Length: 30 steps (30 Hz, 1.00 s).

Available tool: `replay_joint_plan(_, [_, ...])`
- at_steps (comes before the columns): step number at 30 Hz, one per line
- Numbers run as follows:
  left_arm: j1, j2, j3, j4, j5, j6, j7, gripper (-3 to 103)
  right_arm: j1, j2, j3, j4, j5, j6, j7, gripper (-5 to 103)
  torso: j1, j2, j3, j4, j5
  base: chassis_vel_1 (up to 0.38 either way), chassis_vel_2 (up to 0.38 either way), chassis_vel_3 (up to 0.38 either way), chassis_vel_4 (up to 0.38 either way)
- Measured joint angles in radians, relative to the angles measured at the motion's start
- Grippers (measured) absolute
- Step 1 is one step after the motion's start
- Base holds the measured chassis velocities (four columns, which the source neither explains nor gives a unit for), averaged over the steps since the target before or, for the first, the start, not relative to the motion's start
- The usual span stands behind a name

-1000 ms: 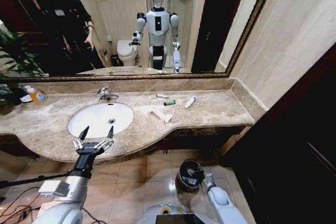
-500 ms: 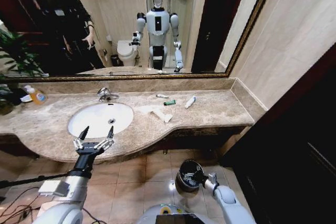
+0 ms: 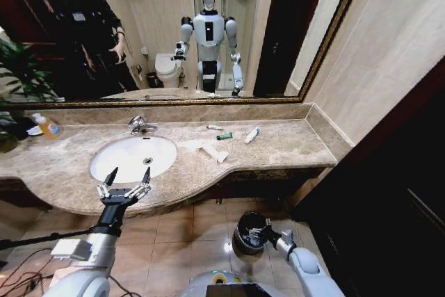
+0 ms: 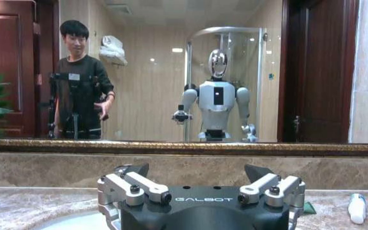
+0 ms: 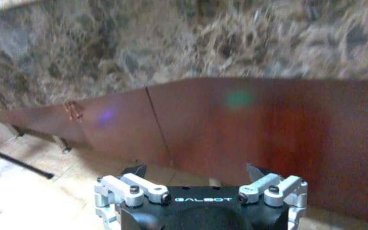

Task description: Pick up the trash from the sink and place it in the trash bin.

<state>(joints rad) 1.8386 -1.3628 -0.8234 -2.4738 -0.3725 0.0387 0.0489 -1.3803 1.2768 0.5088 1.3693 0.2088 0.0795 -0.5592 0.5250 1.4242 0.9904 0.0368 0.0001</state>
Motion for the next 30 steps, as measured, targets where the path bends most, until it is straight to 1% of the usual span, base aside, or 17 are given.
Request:
replay_joint_plan(2, [0.000,0.000,0.000,0.000,0.000,0.000,0.000,100,-0.009,-0.009,0.000,0.029,0.007,-0.009,0.015,100,0.000,0.000,0.000,0.0000,0.0000,0.000,0.000,0.000,0.000])
replay_joint_plan(5, [0.000,0.000,0.000,0.000,0.000,0.000,0.000,100,-0.048,-0.044,0.000,0.153,0.044,-0.064,0.051,100,0.000,0.000,0.000,0.0000,-0.0001,0.000,0.000,0.000,0.000])
replay_joint_plan(6, [0.000,0.000,0.000,0.000,0.000,0.000,0.000,100,-0.048,-0.044,0.000,0.153,0.044,-0.064,0.051,100,0.000,0.000,0.000,0.0000,-0.0001,0.000,0.000,0.000,0.000])
replay_joint_plan(7, [0.000,0.000,0.000,0.000,0.000,0.000,0.000,100,-0.062,-0.055,0.000,0.195,0.058,-0.079,0.063,100,0.000,0.000,0.000,0.0000,-0.0001,0.000,0.000,0.000,0.000])
replay_joint_plan(9, [0.000,0.000,0.000,0.000,0.000,0.000,0.000,100,-0.098,-0.078,0.000,0.303,0.083,-0.133,0.112,100,0.000,0.000,0.000,0.0000,-0.0001,0.000,0.000,0.000,0.000])
replay_joint_plan(10, [0.000,0.000,0.000,0.000,0.000,0.000,0.000,100,-0.098,-0.078,0.000,0.303,0.083,-0.133,0.112,100,0.000,0.000,0.000,0.0000,-0.0001,0.000,0.000,0.000,0.000])
replay_joint_plan(12, [0.000,0.000,0.000,0.000,0.000,0.000,0.000,100,-0.132,-0.096,-0.007,0.405,0.112,-0.182,0.182,100,0.000,0.000,0.000,-0.0001,-0.0003,0.000,0.000,0.000,0.000])
replay_joint_plan(14, [0.000,0.000,0.000,0.000,0.000,0.000,0.000,100,-0.157,-0.107,-0.010,0.509,0.136,-0.211,0.250,100,0.000,0.000,0.000,0.0000,-0.0002,0.000,0.000,0.000,0.000])
replay_joint_plan(15, [0.000,0.000,0.000,0.000,0.000,0.000,0.000,100,-0.157,-0.107,-0.010,0.509,0.136,-0.211,0.250,100,0.000,0.000,0.000,0.0000,-0.0002,0.000,0.000,0.000,0.000])
replay_joint_plan(18, [0.000,0.000,0.000,0.000,0.000,0.000,0.000,100,-0.168,-0.128,-0.005,0.642,0.206,-0.257,0.324,100,0.000,0.000,0.000,0.0000,-0.0002,0.000,0.000,0.000,0.000])
replay_joint_plan(19, [0.000,0.000,0.000,0.000,0.000,0.000,0.000,100,-0.168,-0.128,-0.005,0.642,0.206,-0.257,0.324,100,0.000,0.000,0.000,0.0000,-0.0002,0.000,0.000,0.000,0.000])
replay_joint_plan(22, [0.000,0.000,0.000,0.000,0.000,0.000,0.000,100,-0.129,-0.149,-0.004,0.712,0.279,-0.313,0.408,100,0.000,0.000,0.000,0.0000,-0.0001,0.000,0.000,0.000,0.000])
replay_joint_plan(23, [0.000,0.000,0.000,0.000,0.000,0.000,0.000,100,-0.129,-0.149,-0.004,0.712,0.279,-0.313,0.408,100,0.000,0.000,0.000,0.0000,-0.0001,0.000,0.000,0.000,0.000])
replay_joint_plan(25, [0.000,0.000,0.000,0.000,0.000,0.000,0.000,100,-0.079,-0.165,-0.016,0.744,0.318,-0.352,0.473,100,0.000,0.000,0.000,0.0000,-0.0001,0.000,0.000,0.000,0.000])
replay_joint_plan(26, [0.000,0.000,0.000,0.000,0.000,0.000,0.000,100,-0.079,-0.165,-0.016,0.744,0.318,-0.352,0.473,100,0.000,0.000,0.000,0.0000,-0.0001,0.000,0.000,0.000,0.000])
replay_joint_plan(29, [0.000,0.000,0.000,0.000,0.000,0.000,0.000,100,0.002,-0.190,-0.033,0.770,0.360,-0.402,0.511,100,0.000,0.000,0.000,0.0000,0.0000,0.000,0.000,0.000,0.000])
replay_joint_plan(30, [0.000,0.000,0.000,0.000,0.000,0.000,0.000,100,0.002,-0.190,-0.033,0.770,0.360,-0.402,0.511,100,0.000,0.000,0.000,0.0000,0.0000,0.000,0.000,0.000,0.000])
